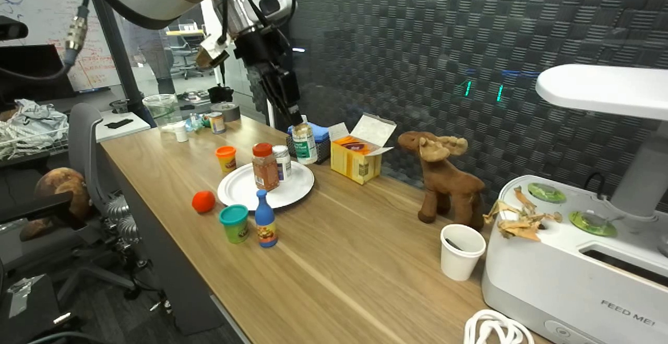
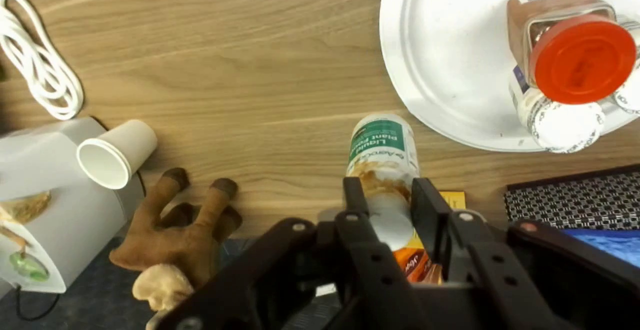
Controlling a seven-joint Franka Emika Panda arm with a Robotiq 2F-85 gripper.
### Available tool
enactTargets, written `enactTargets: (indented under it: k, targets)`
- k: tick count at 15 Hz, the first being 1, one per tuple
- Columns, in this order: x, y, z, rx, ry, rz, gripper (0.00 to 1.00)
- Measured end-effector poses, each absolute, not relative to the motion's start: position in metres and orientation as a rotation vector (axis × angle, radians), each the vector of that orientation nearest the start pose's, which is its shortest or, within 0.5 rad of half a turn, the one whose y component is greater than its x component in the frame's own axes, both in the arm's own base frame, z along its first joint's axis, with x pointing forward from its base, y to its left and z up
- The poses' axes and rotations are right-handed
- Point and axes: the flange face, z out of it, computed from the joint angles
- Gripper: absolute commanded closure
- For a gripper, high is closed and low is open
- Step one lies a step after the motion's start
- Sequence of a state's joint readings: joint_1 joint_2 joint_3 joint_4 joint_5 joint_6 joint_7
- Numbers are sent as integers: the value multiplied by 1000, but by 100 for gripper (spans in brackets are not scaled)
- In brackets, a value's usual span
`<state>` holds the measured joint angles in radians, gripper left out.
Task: Put the bottles and the red object on the plate
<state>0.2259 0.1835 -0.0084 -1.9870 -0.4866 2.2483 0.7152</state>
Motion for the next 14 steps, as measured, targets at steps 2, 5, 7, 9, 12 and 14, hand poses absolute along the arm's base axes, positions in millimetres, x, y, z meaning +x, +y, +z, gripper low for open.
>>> enactTargets:
  k: [2, 5, 7, 9, 12, 14]
  targets:
    - [588, 116, 373, -3385, 397, -363, 93]
    - [586, 122, 360, -3353, 437, -290, 93]
    - [585, 126, 351, -3340, 452, -252, 93]
    - [584, 130, 341, -3329, 469, -215, 92]
    - [585, 135, 326, -3311, 500, -193, 92]
    - [587, 138, 317, -3294, 529, -209, 92]
